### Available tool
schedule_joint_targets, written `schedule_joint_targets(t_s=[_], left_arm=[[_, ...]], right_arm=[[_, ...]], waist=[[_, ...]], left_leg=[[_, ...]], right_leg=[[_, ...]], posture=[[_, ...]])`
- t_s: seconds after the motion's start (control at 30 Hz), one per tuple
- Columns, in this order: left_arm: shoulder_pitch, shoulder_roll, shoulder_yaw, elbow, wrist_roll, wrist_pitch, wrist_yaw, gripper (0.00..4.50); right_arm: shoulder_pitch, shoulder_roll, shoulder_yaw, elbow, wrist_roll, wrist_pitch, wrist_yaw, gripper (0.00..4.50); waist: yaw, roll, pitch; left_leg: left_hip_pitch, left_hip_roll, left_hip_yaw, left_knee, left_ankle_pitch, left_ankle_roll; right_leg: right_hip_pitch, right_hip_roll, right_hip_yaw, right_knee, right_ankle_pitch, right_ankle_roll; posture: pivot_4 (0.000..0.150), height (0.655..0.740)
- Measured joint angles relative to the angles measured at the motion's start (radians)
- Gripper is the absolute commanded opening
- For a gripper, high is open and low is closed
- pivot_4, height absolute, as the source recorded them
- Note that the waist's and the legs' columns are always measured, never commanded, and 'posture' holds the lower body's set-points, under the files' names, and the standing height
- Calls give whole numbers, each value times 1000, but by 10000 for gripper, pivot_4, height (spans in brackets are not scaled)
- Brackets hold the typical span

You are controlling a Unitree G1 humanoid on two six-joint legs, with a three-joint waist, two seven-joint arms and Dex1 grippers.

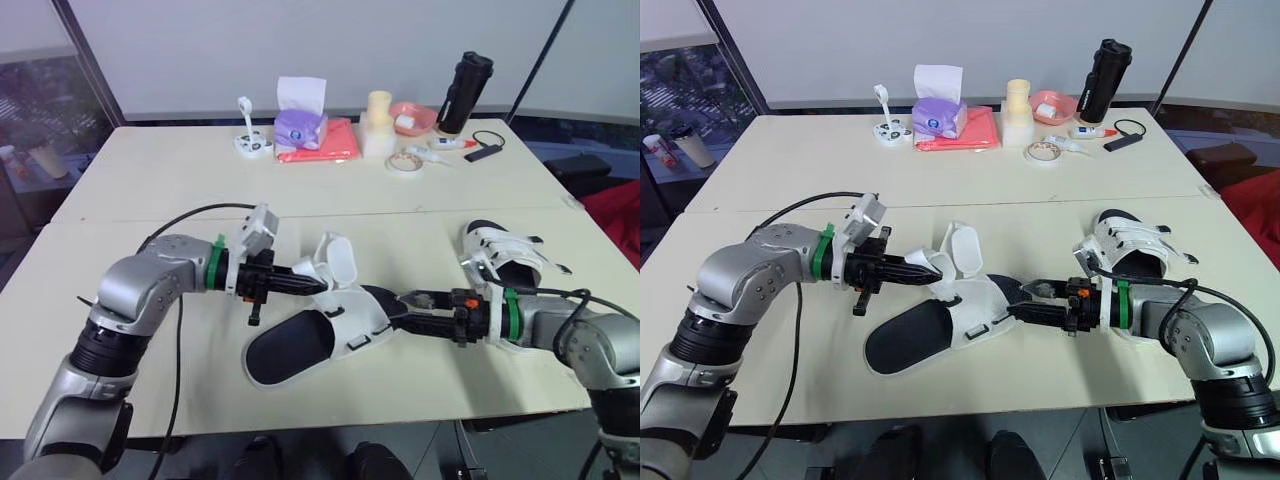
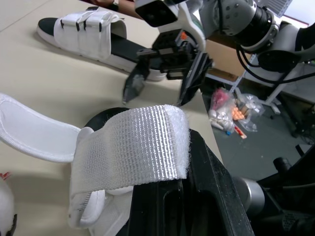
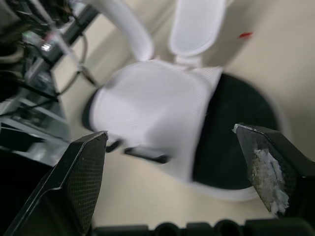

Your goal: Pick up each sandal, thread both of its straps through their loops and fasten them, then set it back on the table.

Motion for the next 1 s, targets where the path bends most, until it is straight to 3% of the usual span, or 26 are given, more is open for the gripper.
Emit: schedule_joint_targets(t_s=[0.23, 0.53, 1.0], left_arm=[[-9, -49, -19, 13, 18, -4, 21, 0], [-9, -71, -43, 16, 11, 13, -5, 0], [-1, -100, -92, 22, 36, 21, -13, 0]], right_arm=[[-29, 81, 77, 4, -134, -172, -30, 154], [10, 61, 155, 60, -286, -319, 21, 154], [4, 73, 81, 98, -255, -292, 26, 154]], waist=[[1, 0, 0], [3, 0, 0], [3, 0, 0]], left_leg=[[0, 0, 0, 1, 0, 0], [0, 0, 0, 3, 0, 0], [0, 0, -1, 4, 0, 0]], right_leg=[[0, 0, 0, 1, 0, 0], [1, 0, 0, 2, 0, 0], [2, 0, 0, 2, 0, 0]], posture=[[1500, 7400], [1500, 7400], [1500, 7400]])
